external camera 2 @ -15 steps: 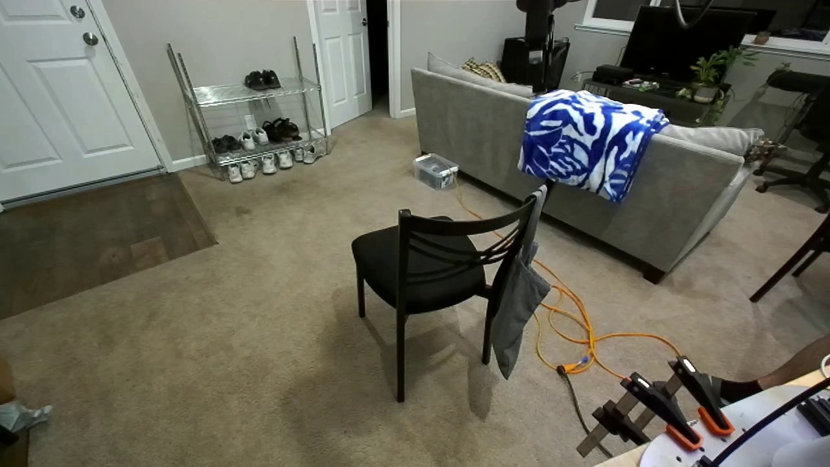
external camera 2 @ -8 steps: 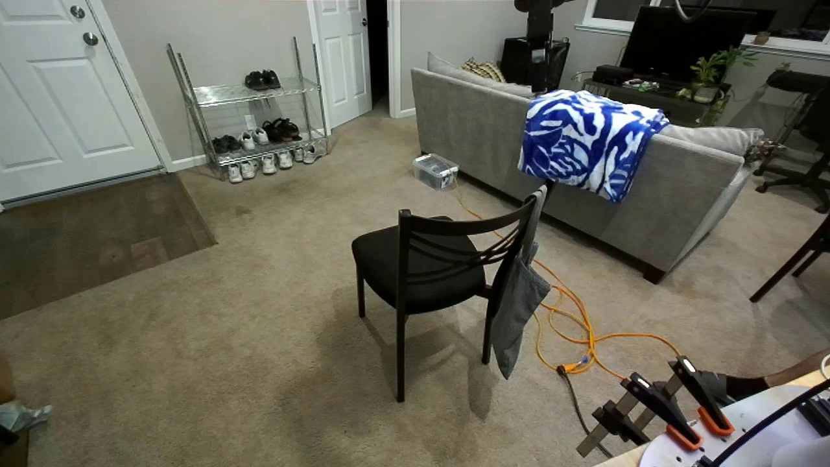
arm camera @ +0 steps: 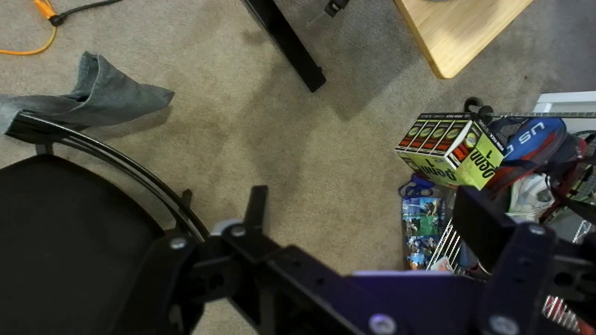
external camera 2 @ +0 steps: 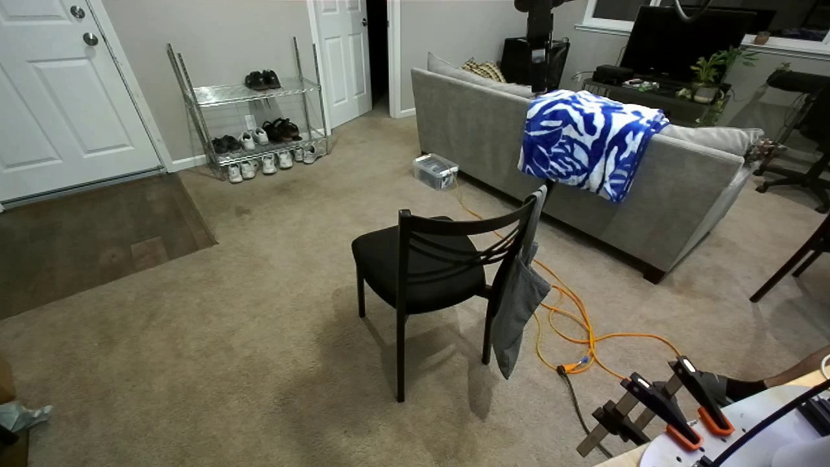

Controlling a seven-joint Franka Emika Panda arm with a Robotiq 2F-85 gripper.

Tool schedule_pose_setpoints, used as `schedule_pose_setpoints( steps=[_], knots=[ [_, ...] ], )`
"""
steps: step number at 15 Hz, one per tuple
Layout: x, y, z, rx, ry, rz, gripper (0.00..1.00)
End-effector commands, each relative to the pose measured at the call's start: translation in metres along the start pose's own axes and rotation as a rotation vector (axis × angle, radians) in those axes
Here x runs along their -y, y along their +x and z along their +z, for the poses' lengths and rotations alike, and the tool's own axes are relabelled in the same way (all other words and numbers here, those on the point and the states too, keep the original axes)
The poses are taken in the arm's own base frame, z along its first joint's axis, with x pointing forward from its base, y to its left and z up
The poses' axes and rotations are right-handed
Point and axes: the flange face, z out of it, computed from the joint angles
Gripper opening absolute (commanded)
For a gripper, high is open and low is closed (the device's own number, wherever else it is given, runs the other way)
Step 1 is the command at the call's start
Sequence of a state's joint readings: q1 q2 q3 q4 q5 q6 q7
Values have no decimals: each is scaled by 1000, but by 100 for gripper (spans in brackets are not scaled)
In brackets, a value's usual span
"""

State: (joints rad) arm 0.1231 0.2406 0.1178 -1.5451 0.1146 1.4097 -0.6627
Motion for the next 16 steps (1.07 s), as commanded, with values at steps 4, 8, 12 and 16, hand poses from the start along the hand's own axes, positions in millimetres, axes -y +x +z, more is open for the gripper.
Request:
schedule_pose_setpoints(
  steps=[4,8,12,16],
  knots=[
    [-25,-24,8,160,-29,-136,100],
    [-65,-54,14,305,-56,-309,100],
    [-97,-76,25,353,-51,-525,100],
    [-129,-92,28,403,-135,-712,100]
  ],
)
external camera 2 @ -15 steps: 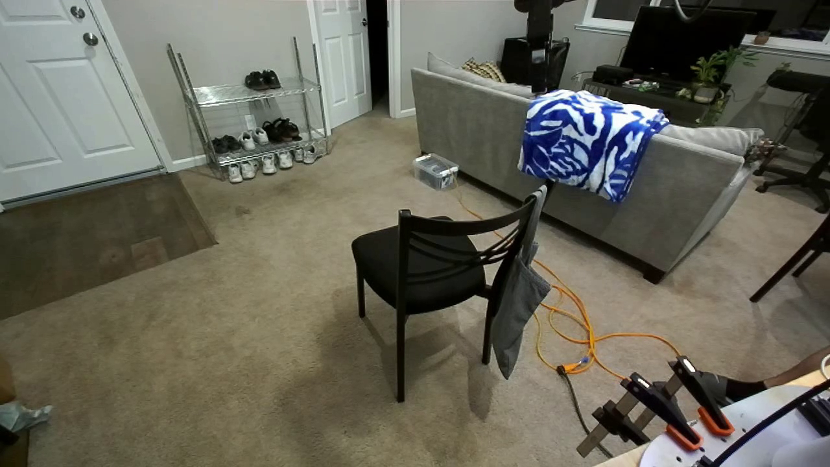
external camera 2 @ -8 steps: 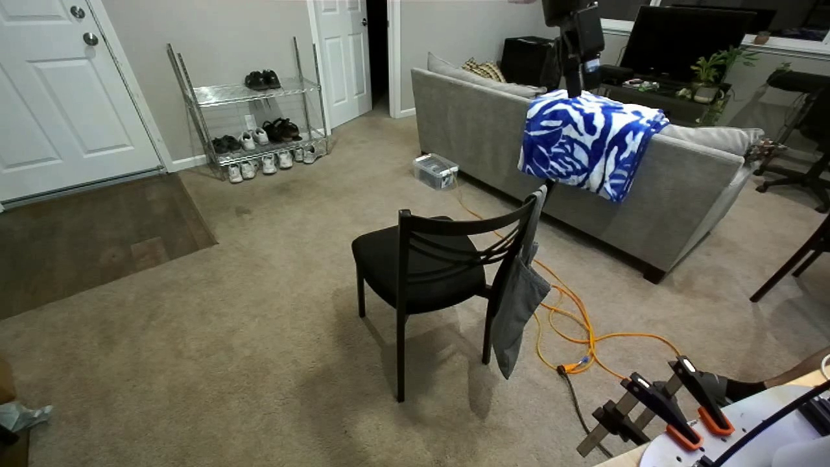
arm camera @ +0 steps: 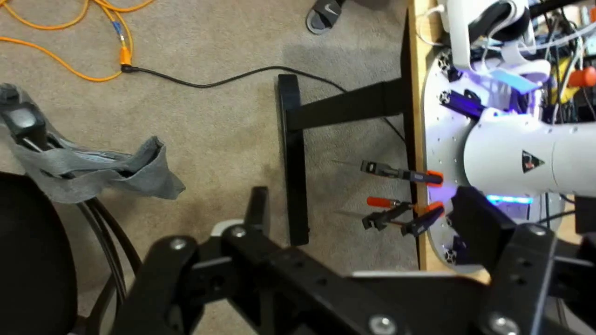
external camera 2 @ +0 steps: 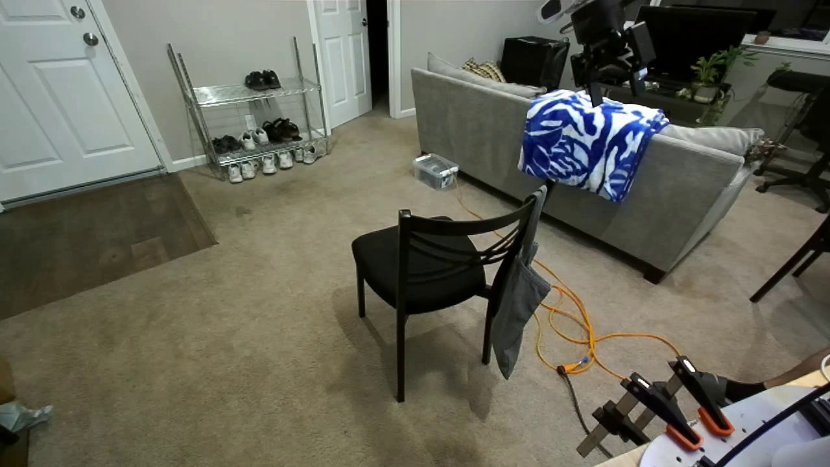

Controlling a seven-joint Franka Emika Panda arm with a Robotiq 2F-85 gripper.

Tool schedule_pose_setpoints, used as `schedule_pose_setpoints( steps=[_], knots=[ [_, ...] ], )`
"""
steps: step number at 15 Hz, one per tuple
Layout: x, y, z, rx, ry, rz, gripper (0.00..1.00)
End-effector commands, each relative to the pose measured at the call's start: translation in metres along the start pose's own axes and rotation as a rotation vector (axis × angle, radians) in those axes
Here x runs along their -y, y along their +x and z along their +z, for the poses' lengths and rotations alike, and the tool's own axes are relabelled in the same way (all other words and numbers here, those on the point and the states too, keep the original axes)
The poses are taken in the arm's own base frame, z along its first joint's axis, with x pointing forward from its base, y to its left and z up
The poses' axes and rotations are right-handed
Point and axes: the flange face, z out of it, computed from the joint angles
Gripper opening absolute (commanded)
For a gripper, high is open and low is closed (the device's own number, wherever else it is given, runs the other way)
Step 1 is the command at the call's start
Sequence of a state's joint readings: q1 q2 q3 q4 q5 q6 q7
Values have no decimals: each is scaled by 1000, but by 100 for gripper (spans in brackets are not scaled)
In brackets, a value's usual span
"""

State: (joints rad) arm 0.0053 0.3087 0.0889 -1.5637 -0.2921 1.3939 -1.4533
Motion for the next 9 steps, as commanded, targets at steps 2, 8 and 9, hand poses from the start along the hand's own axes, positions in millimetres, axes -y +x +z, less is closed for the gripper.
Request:
schedule_pose_setpoints(
  steps=[2,8,9],
  knots=[
    [-13,-26,8,123,-145,-164,100],
    [-40,-29,5,203,-294,-181,100],
    [-43,-29,6,215,-320,-188,100]
  ],
)
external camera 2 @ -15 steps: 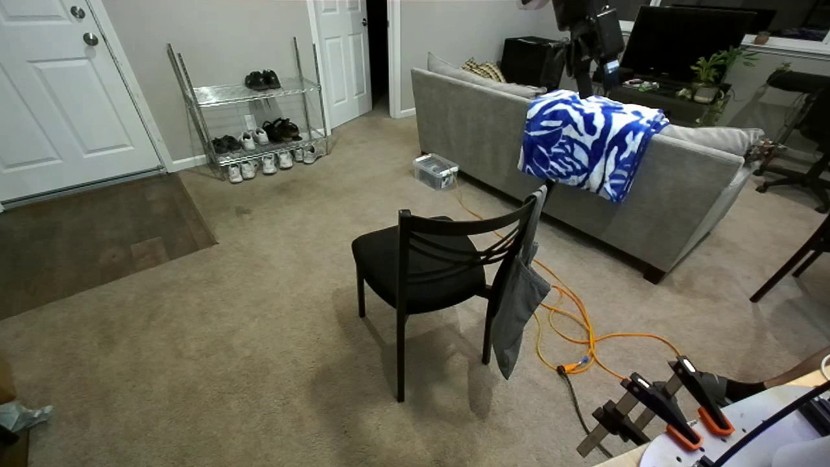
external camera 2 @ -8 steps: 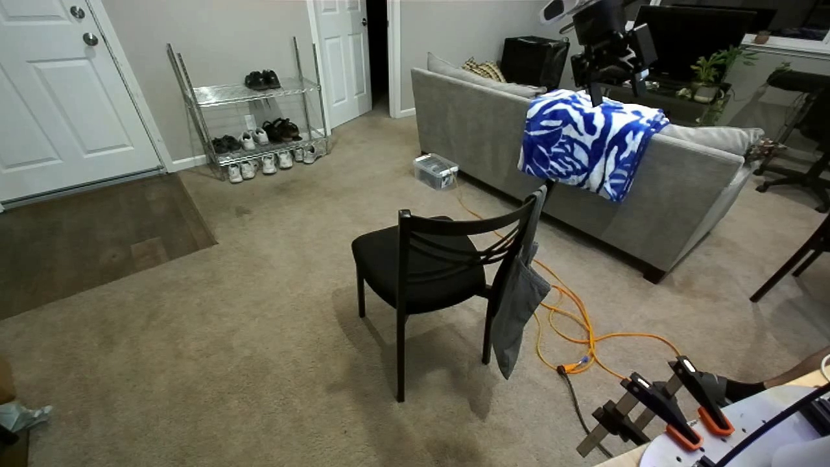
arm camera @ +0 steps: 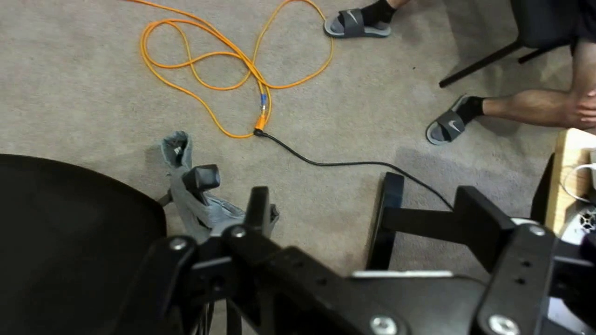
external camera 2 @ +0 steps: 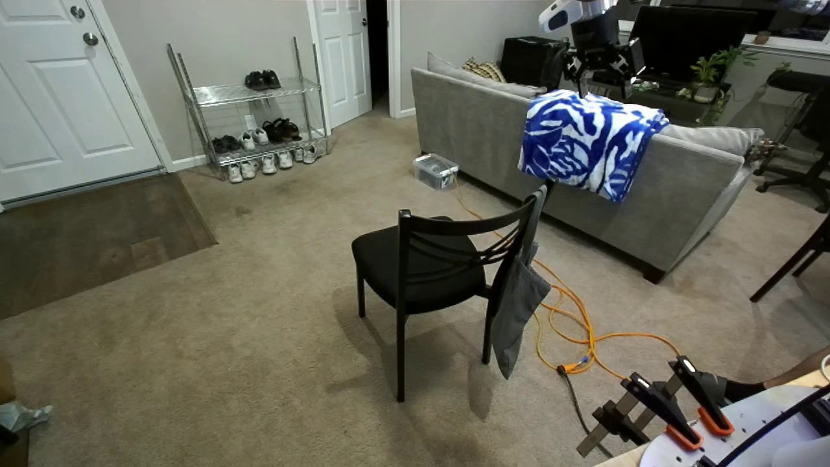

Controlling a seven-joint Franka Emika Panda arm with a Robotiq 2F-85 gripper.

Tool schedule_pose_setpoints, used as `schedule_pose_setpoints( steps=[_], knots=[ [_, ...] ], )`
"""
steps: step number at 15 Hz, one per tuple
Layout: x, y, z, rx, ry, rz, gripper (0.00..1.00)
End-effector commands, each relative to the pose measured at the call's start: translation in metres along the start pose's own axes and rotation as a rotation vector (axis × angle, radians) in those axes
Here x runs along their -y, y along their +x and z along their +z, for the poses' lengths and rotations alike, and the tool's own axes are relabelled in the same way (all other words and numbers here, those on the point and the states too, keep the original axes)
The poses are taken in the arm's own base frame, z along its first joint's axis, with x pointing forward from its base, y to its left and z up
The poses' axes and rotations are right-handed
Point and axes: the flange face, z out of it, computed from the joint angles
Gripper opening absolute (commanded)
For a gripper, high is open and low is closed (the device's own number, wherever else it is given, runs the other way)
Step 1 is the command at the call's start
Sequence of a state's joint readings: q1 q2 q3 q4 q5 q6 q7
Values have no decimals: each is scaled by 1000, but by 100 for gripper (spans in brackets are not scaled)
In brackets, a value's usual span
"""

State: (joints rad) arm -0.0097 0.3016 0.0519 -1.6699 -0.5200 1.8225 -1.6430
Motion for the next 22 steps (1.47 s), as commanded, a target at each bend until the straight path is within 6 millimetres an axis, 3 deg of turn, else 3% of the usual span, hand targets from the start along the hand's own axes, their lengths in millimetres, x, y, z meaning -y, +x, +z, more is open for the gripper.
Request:
schedule_pose_setpoints(
  steps=[1,7,8,10,11,17,22],
  knots=[
    [-1,0,0,2,-6,-2,100],
    [1,0,-2,4,-13,-2,100],
    [0,1,-12,17,-29,2,100],
    [1,4,-4,-19,-20,-21,100],
    [0,9,4,-46,-1,-47,100],
    [-12,57,100,-224,70,-339,100],
    [-16,66,135,-318,128,-592,100]
  ],
)
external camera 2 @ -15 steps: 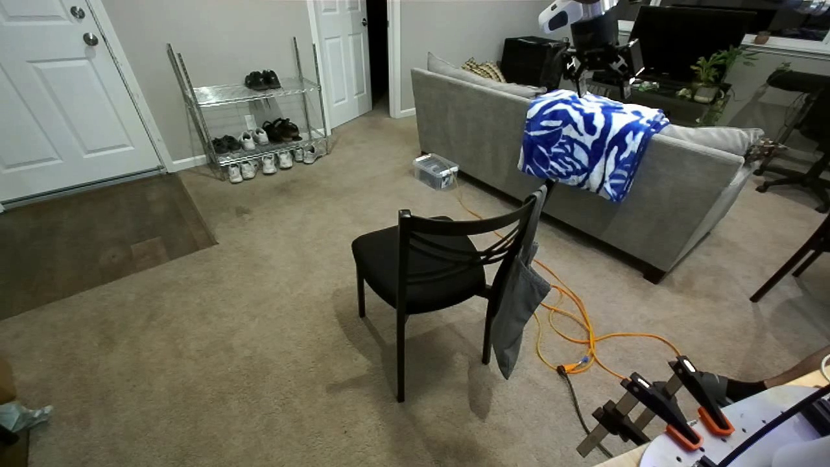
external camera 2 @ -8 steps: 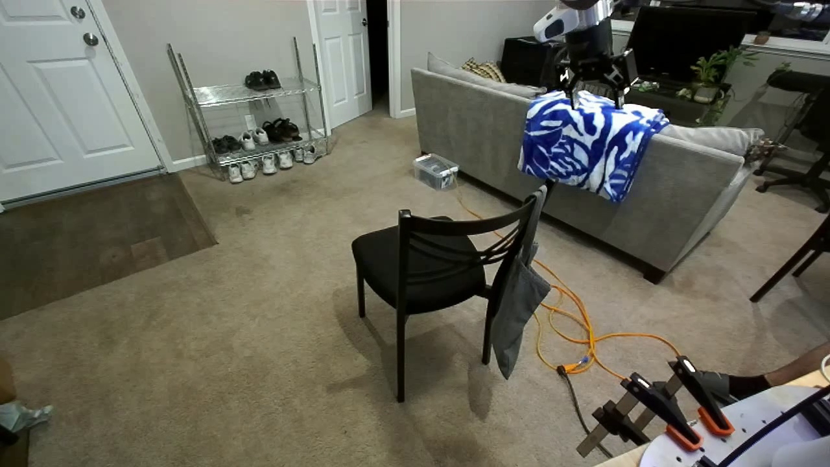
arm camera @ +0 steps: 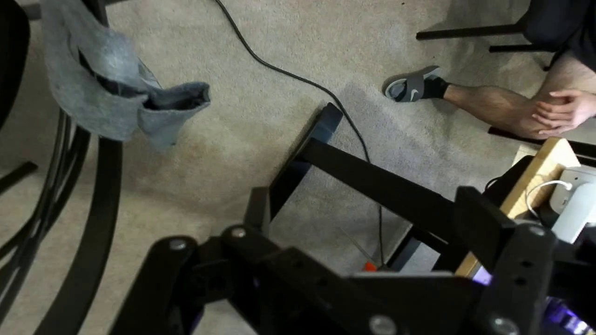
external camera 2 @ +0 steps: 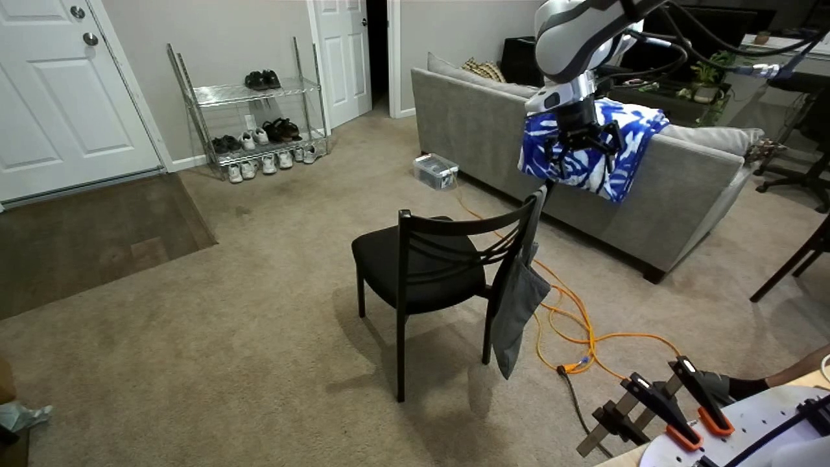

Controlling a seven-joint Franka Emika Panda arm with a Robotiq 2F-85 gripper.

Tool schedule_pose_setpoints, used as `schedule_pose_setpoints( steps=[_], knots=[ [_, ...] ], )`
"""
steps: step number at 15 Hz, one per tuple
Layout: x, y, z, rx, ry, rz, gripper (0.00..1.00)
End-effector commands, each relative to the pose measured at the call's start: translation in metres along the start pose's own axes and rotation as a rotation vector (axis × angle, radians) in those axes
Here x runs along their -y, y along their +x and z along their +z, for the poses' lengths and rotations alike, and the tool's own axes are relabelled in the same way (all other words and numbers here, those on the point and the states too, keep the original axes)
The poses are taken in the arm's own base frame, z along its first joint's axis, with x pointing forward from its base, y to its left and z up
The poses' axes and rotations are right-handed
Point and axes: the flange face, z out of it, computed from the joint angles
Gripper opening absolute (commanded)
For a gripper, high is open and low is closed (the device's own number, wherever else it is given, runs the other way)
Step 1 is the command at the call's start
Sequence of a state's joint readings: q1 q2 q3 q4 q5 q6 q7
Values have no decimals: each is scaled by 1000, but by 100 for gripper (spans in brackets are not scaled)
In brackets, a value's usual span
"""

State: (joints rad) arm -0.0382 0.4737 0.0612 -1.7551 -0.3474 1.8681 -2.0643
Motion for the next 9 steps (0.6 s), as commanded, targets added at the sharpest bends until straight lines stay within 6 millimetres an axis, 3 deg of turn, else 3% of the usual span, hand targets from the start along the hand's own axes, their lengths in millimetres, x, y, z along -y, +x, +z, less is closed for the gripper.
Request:
schedule_pose_setpoints(
  steps=[1,5,9],
  knots=[
    [3,-5,5,-51,18,-192,100],
    [9,-10,5,-76,72,-396,100],
    [10,-17,-2,-57,76,-437,100]
  ],
)
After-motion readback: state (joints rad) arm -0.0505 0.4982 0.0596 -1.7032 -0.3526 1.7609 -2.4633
